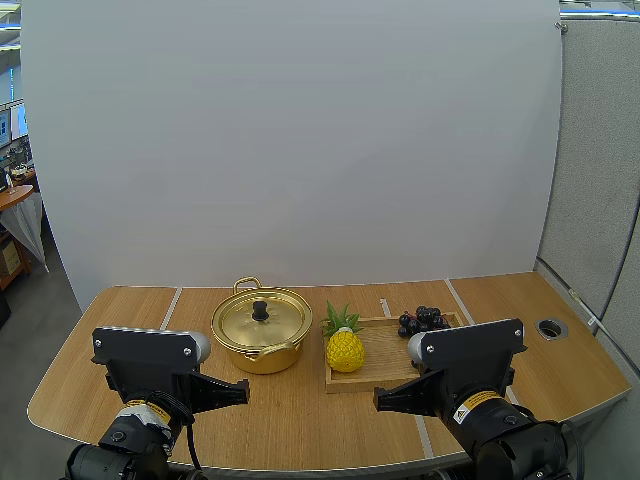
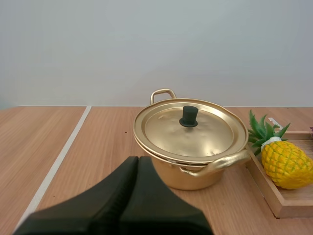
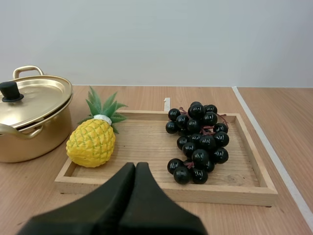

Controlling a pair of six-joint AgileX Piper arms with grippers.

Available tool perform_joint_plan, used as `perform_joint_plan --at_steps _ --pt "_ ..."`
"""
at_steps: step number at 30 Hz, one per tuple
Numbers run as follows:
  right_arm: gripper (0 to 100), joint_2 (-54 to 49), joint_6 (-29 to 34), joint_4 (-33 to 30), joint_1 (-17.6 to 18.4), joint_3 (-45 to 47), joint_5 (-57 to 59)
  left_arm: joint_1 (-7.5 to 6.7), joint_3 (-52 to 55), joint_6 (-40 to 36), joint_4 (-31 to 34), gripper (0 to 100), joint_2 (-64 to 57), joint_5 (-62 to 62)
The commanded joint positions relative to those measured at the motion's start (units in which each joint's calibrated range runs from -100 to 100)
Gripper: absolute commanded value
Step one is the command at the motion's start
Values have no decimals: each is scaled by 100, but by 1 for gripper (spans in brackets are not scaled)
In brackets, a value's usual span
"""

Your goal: Open the pot, put the grape inside, and close it

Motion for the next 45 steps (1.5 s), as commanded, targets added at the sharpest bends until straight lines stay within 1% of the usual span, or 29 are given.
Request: perform_joint_plan --at_steps 1,35,40,42,45 --pt "0 -42 7 -36 -24 0 -17 4 0 2 59 0 -22 -134" --pt "0 -42 7 -26 -24 0 -17 4 0 2 59 0 -22 -134" --pt "0 -42 44 92 -24 0 -80 4 0 -26 59 0 -22 -134" --pt "0 -42 44 91 -24 0 -28 4 0 -26 59 0 -22 -103" --pt "0 -42 44 103 -24 -77 215 4 -347 22 59 0 -22 312"
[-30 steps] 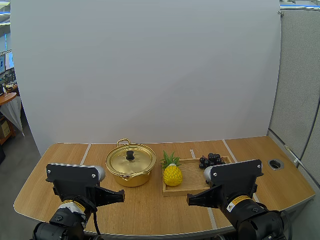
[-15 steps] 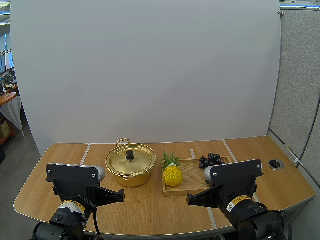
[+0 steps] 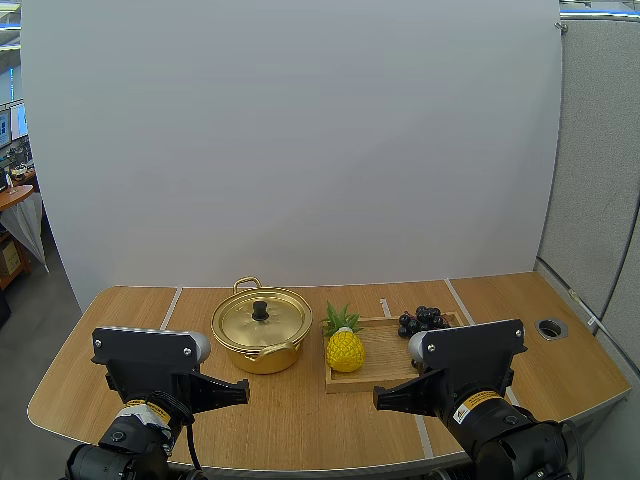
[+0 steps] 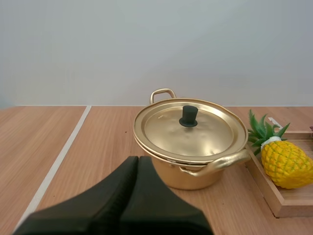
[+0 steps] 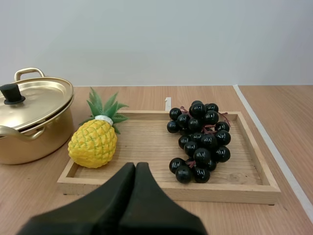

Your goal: Open the pot, put the grape inside, and close it

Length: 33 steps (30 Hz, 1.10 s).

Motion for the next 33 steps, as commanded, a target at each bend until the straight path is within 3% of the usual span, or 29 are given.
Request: perform_joint_plan --at_steps 1,7,9,18,33 --pt "0 -42 0 32 -24 -179 195 4 -407 22 59 0 -22 332" --pt "0 -42 0 -7 -24 -1232 880 4 -1161 -26 59 0 -22 767" --pt "0 -42 0 4 -24 -1761 1344 4 -1958 -26 59 0 -22 1357" --pt "0 -42 0 131 -24 -3106 3014 4 -3073 -26 40 0 -22 2743" --pt "0 352 -28 96 -24 -3635 4358 4 -3209 98 26 0 205 3168"
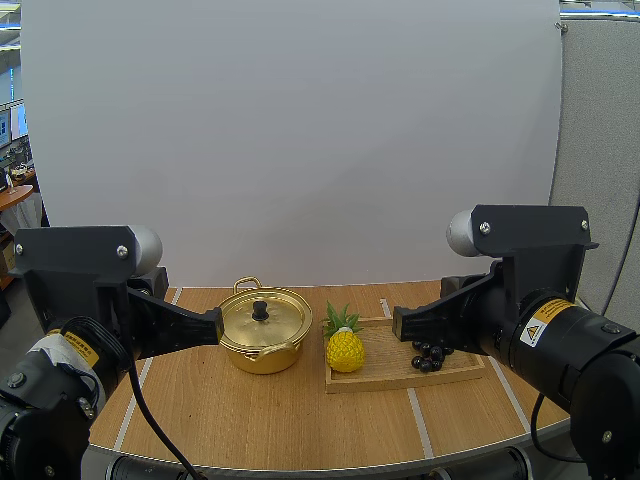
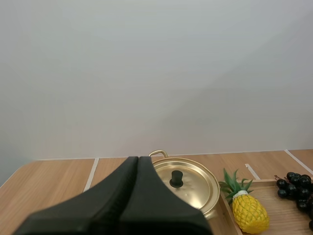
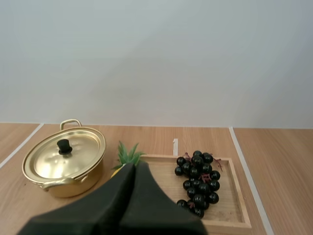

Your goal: Open the pot, put the grape inside, and close it

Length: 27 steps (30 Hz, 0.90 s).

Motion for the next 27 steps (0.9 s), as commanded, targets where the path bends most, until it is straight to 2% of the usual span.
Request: perform_joint_plan --at_steps 1,7,13,22,23,26,27 --pt "0 322 -28 -48 -24 -88 63 4 -33 24 26 0 311 -7" --pt "0 1260 -28 -48 -24 -88 45 4 -126 78 13 0 1454 -344" --pt "0 2076 -28 -61 -24 -88 -451 4 -276 257 13 0 2664 -1017" --pt "0 2758 -28 -133 -24 -88 -972 4 -721 266 13 0 4205 -1051" --pt "0 2758 -28 -133 -24 -88 -1046 4 -737 214 13 2 4306 -1069" --pt "32 2758 -28 -133 -24 -88 -1188 4 -737 -138 13 13 4524 -1129" --pt "46 2758 -28 -133 -24 -88 -1257 4 -737 -225 13 18 4563 -1129"
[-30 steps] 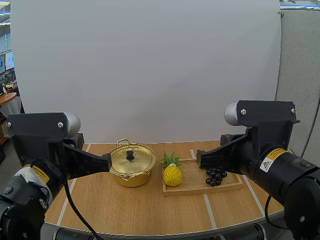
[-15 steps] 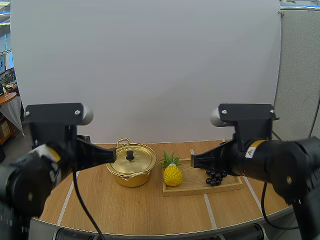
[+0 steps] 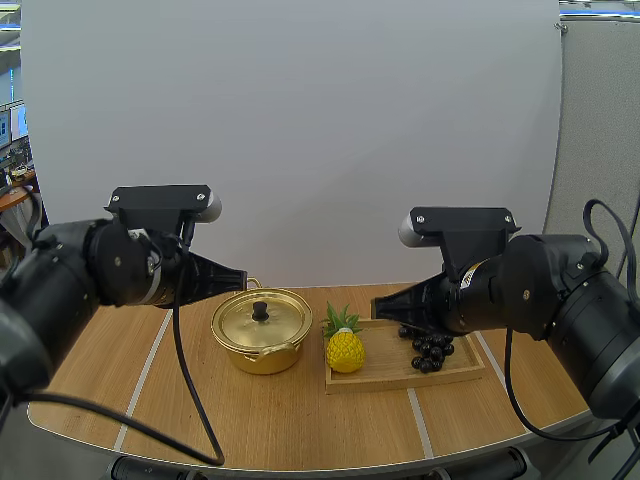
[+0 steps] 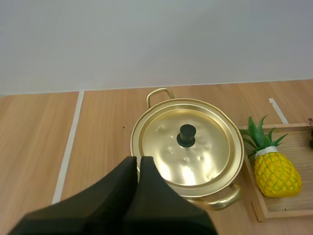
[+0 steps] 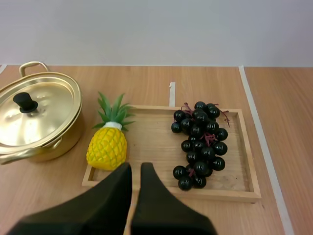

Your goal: Open the pot, put the grape inside, and close it

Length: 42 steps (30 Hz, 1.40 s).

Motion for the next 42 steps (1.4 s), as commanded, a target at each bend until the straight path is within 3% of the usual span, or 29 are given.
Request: perform_joint_plan --at_steps 1,4,6,7,8,9,16,26,35,42 --pt "61 -8 -28 -67 -24 -29 -366 4 -57 -315 13 24 151 -166" --pt "100 -8 -28 -19 -24 -29 -366 4 -57 -288 40 47 209 -166" --pt "100 -8 -28 -6 -24 -29 -349 4 -57 30 49 70 209 -90" --pt "100 -8 -28 -6 -24 -29 -349 4 -57 105 49 75 209 -83" --pt "100 -8 -28 -6 -24 -29 -349 4 -57 368 49 92 209 -12" --pt "100 -8 -28 -6 -24 -29 -335 4 -57 616 49 100 209 42" --pt "100 -8 -28 61 -24 -29 -335 4 -57 1944 -188 100 317 -345" --pt "100 -8 -28 61 -24 -29 -335 -12 -850 4314 -1620 100 1687 23" --pt "100 -8 -28 61 -24 -29 -335 -365 -1854 4709 -1826 100 3299 220" --pt "100 -8 -28 61 -24 -29 -335 -373 -2530 4719 -1785 100 4658 396"
